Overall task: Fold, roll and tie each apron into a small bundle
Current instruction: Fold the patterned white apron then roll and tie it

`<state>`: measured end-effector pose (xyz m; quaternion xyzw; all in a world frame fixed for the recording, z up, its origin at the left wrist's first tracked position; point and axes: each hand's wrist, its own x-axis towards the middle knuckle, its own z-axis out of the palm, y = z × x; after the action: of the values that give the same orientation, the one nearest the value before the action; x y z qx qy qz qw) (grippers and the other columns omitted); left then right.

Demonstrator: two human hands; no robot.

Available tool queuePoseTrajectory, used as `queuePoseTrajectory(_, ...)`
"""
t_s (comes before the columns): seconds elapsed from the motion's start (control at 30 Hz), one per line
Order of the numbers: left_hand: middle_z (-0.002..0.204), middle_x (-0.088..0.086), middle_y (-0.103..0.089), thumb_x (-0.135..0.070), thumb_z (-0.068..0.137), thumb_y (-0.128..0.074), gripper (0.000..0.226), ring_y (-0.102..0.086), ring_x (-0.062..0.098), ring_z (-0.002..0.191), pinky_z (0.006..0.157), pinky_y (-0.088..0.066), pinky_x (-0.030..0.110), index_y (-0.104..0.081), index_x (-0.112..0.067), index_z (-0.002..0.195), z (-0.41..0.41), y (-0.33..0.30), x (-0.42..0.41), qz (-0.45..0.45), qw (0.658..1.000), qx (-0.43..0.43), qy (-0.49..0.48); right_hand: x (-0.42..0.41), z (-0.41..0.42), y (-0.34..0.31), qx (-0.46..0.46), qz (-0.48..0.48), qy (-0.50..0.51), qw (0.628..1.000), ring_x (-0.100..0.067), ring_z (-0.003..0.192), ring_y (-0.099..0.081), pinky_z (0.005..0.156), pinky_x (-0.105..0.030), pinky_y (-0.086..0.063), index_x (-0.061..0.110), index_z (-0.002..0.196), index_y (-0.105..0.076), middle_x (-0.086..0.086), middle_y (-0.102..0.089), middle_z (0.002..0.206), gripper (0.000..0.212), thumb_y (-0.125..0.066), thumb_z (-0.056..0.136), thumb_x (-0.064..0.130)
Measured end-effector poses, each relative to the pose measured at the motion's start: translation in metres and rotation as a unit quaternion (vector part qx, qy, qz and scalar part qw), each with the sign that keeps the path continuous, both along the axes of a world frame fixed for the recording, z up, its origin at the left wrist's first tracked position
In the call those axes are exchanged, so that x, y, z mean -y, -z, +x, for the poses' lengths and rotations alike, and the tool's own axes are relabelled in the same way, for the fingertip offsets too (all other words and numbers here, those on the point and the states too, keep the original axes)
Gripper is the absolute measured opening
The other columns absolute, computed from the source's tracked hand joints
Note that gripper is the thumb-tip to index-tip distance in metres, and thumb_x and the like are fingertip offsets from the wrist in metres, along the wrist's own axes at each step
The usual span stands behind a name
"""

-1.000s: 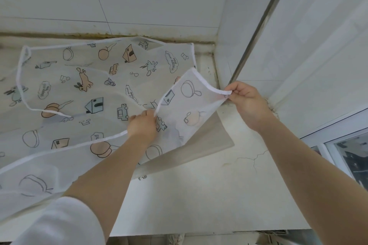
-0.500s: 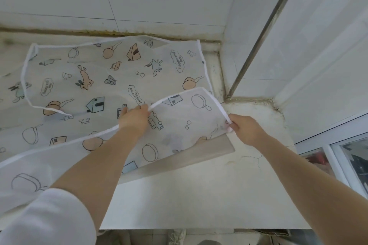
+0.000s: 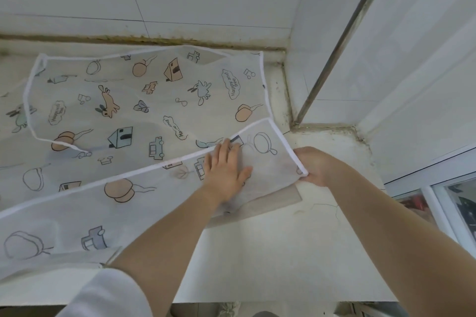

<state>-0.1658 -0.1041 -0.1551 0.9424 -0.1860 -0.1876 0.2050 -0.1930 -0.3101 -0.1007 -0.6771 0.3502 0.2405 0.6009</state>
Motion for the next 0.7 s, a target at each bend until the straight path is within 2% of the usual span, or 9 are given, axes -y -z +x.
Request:
queuePoseTrajectory(0.1, 0.155, 0.001, 0.023, -0.053, 0.095, -0.03, 0.074, 0.024, 0.016, 0.142, 0.116, 0.014, 0.042, 0.01, -0.021, 0.149, 0.0, 0.004, -0.005, -0.011, 1.0, -0.018, 0.018, -0.001, -0.001, -0.003, 0.019, 0.088, -0.011, 0.996, -0.019, 0.073, -0.052, 0.065, -0.025, -0.039, 0.011, 0.115, -0.058, -0.011, -0.059, 0.094, 0.041, -0.041, 0.086, -0.012)
queuePoseTrajectory(0.2, 0.152, 0.0, 0.03, -0.06, 0.092, -0.031, 0.082, 0.029, 0.016, 0.14, 0.115, 0.016, 0.042, 0.015, -0.023, 0.148, 0.0, 0.007, -0.011, 0.012, 0.999, -0.017, 0.037, 0.008, 0.0, -0.011, 0.056, 0.073, -0.018, 0.996, -0.013, 0.06, -0.055, 0.053, -0.023, -0.029, 0.019, 0.106, -0.059, -0.007, -0.063, 0.084, 0.037, -0.05, 0.086, -0.01)
queuePoseTrajectory(0.3, 0.15, 0.001, 0.035, -0.069, 0.087, -0.029, 0.09, 0.031, 0.019, 0.139, 0.114, 0.017, 0.045, 0.021, -0.023, 0.146, 0.003, 0.005, -0.01, 0.065, 0.996, -0.019, 0.065, 0.018, 0.002, -0.008, 0.077, -0.183, -0.143, 0.97, -0.012, 0.059, -0.044, 0.047, -0.017, -0.029, 0.014, 0.082, -0.066, -0.001, -0.057, 0.072, 0.023, -0.053, 0.087, -0.004)
queuePoseTrajectory(0.37, 0.149, 0.002, 0.037, -0.073, 0.084, -0.029, 0.096, 0.033, 0.02, 0.138, 0.113, 0.017, 0.048, 0.025, -0.023, 0.145, 0.003, 0.005, -0.009, 0.09, 0.991, -0.018, 0.094, 0.013, 0.003, 0.001, 0.096, -0.35, -0.207, 0.908, -0.015, 0.067, -0.047, 0.049, -0.018, -0.033, 0.009, 0.084, -0.071, -0.001, -0.055, 0.078, 0.023, -0.051, 0.087, -0.003)
queuePoseTrajectory(0.4, 0.148, 0.002, 0.038, -0.074, 0.083, -0.03, 0.097, 0.033, 0.02, 0.138, 0.113, 0.017, 0.049, 0.026, -0.024, 0.144, 0.003, 0.005, -0.009, 0.097, 0.99, -0.017, 0.105, 0.009, 0.003, 0.003, 0.102, -0.37, -0.191, 0.903, -0.016, 0.071, -0.049, 0.051, -0.018, -0.035, 0.007, 0.086, -0.073, -0.001, -0.055, 0.081, 0.026, -0.049, 0.086, -0.004)
queuePoseTrajectory(0.5, 0.147, 0.0, 0.04, -0.075, 0.081, -0.035, 0.1, 0.035, 0.02, 0.137, 0.112, 0.019, 0.049, 0.029, -0.028, 0.142, 0.003, 0.005, -0.011, 0.096, 0.988, -0.009, 0.124, 0.011, 0.0, 0.005, 0.093, -0.258, -0.098, 0.957, -0.018, 0.082, -0.054, 0.076, -0.025, -0.05, 0.011, 0.08, -0.072, -0.004, -0.06, 0.085, 0.025, -0.051, 0.087, -0.001)
queuePoseTrajectory(0.57, 0.148, -0.001, 0.039, -0.074, 0.081, -0.037, 0.1, 0.034, 0.019, 0.137, 0.112, 0.02, 0.047, 0.029, -0.03, 0.141, 0.002, 0.007, -0.013, 0.087, 0.987, 0.0, 0.137, 0.014, -0.01, -0.004, 0.081, -0.132, -0.053, 0.987, -0.018, 0.094, -0.054, 0.091, -0.035, -0.046, 0.014, 0.076, -0.067, -0.002, -0.06, 0.095, 0.024, -0.055, 0.094, 0.024)
queuePoseTrajectory(0.63, 0.149, -0.001, 0.037, -0.073, 0.081, -0.038, 0.099, 0.033, 0.018, 0.138, 0.112, 0.02, 0.047, 0.027, -0.031, 0.142, 0.004, 0.008, -0.012, 0.08, 0.985, 0.007, 0.151, 0.015, -0.019, -0.008, 0.121, -0.102, -0.066, 0.985, -0.012, 0.099, -0.055, 0.092, -0.031, -0.042, 0.013, 0.076, -0.067, 0.004, -0.061, 0.104, 0.032, -0.056, 0.091, 0.039)
queuePoseTrajectory(0.7, 0.15, -0.002, 0.035, -0.072, 0.082, -0.039, 0.098, 0.032, 0.017, 0.138, 0.112, 0.02, 0.046, 0.024, -0.031, 0.144, 0.005, 0.007, -0.008, 0.07, 0.984, 0.01, 0.162, 0.014, -0.025, -0.007, 0.173, -0.17, -0.109, 0.964, -0.014, 0.089, -0.056, 0.082, -0.028, -0.041, -0.002, 0.068, -0.059, 0.001, -0.06, 0.101, 0.033, -0.065, 0.087, 0.025)
